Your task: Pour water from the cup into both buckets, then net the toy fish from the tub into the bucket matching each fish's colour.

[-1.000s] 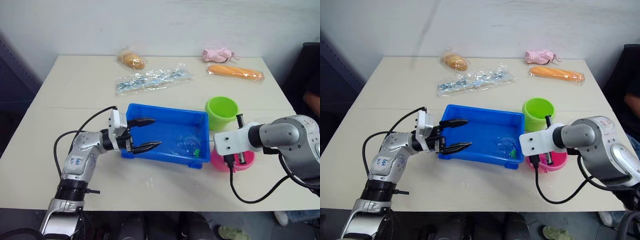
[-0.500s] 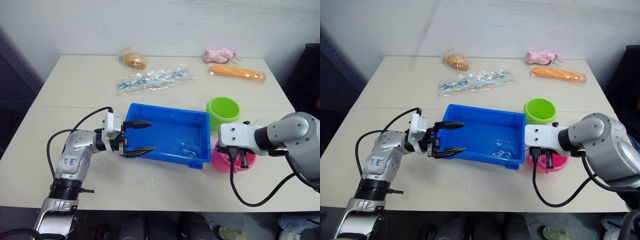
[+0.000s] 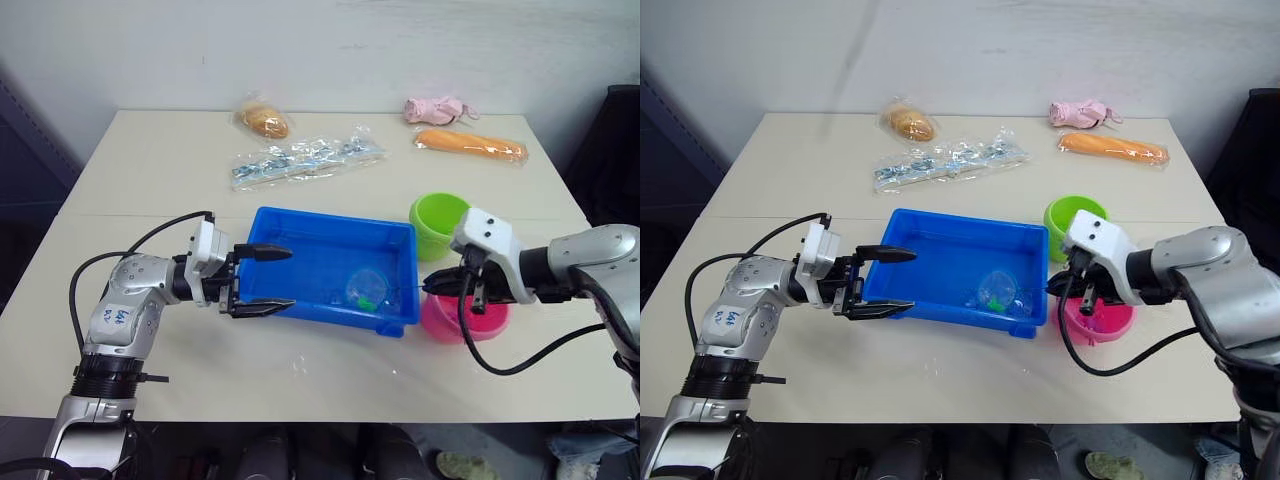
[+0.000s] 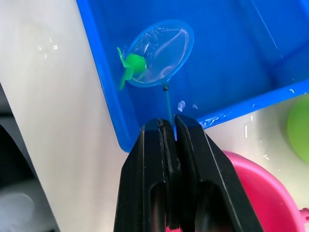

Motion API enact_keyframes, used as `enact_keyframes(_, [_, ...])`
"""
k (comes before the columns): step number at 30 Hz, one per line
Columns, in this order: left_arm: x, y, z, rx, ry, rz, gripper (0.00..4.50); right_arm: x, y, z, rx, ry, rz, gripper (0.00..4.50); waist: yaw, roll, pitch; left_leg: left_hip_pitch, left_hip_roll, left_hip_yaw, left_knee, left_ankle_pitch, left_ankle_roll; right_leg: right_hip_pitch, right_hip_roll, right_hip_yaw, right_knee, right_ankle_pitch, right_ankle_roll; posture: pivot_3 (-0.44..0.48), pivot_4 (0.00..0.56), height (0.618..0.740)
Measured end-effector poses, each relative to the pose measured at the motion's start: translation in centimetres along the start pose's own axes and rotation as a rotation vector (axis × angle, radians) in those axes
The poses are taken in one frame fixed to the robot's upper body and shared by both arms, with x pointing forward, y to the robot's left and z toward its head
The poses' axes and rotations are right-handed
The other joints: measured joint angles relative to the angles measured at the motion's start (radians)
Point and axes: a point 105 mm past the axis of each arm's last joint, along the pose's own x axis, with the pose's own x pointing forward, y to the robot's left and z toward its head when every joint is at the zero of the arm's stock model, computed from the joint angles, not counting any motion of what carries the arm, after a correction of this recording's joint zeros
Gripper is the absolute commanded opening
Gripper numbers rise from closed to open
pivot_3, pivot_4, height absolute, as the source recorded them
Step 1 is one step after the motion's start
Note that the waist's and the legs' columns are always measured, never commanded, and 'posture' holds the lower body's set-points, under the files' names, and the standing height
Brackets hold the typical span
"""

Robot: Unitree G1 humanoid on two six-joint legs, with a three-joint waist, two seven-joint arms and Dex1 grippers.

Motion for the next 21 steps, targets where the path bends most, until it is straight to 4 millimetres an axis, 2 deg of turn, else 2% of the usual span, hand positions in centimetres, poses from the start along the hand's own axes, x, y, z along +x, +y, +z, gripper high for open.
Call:
enact_keyframes(8, [0.1, 0.2, 0.2, -0.002, -0.013, 0.027, 4.47, -1.3, -1.2, 0.0, 0.153, -0.105, -0.061, 0.0, 0.0, 0.0, 0.0, 0.0, 0.0, 0.0, 0.0, 0.0, 0.0, 0.0, 0.0, 0.0, 0.0, 0.0, 0.0, 0.0, 0.15, 0.74])
enact_keyframes(16, [0.4, 1.2, 1.1, -0.037, -0.089, 0.124, 4.47, -4.6, -1.9, 0.0, 0.278, -0.251, -0.19, 0.0, 0.004, 0.0, 0.0, 0.0, 0.0, 0.0, 0.0, 0.0, 0.0, 0.0, 0.0, 0.001, 0.001, 0.0, 0.0, 0.0, 0.15, 0.74])
enact_keyframes(21, [1.4, 2.0, 1.6, -0.047, -0.141, 0.165, 4.47, -7.3, -3.9, -1.4, 0.355, -0.312, -0.377, 0.0, 0.01, 0.0, 0.0, 0.0, -0.001, 0.0, 0.0, 0.0, 0.0, 0.0, 0.0, 0.002, 0.0, 0.0, 0.0, 0.0, 0.15, 0.74])
